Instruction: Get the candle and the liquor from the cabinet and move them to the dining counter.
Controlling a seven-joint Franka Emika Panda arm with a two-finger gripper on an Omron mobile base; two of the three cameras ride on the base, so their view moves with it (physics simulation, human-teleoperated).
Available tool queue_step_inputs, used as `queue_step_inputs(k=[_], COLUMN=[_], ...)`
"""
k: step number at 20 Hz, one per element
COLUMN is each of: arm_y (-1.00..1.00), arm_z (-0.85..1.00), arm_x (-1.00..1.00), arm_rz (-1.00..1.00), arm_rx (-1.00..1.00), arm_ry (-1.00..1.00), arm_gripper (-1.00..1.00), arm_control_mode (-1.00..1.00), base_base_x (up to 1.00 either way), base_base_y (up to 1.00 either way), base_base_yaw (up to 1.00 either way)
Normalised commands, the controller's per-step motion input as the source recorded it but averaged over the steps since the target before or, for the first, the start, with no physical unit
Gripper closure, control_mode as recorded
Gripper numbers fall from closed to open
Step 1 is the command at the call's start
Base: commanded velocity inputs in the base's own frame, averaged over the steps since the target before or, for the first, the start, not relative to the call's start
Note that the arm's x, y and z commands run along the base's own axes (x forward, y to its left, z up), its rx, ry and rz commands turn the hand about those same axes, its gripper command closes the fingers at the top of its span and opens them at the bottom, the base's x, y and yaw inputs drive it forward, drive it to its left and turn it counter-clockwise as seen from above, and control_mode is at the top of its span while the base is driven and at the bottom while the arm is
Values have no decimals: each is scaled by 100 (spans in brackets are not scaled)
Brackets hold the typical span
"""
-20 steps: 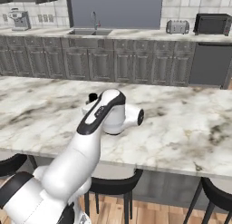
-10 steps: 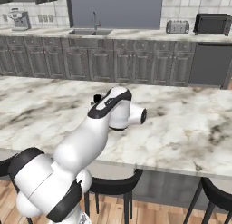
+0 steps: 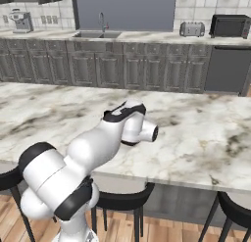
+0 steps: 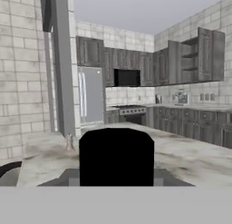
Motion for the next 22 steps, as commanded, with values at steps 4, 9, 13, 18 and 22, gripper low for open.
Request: queue_step_inputs(k=[4,9,13,18,22], arm_y=[0,0,0,0,0], arm_z=[-46,-48,-40,-6,0], arm_x=[16,15,15,26,49], arm_rz=[0,0,0,0,0], arm_rx=[0,0,0,0,0], arm_ry=[0,0,0,0,0], arm_gripper=[100,100,100,100,100], arm_control_mode=[-100,-100,-100,-100,-100], base_base_x=[0,0,0,0,0], base_base_y=[0,0,0,0,0], base_base_yaw=[0,0,0,0,0])
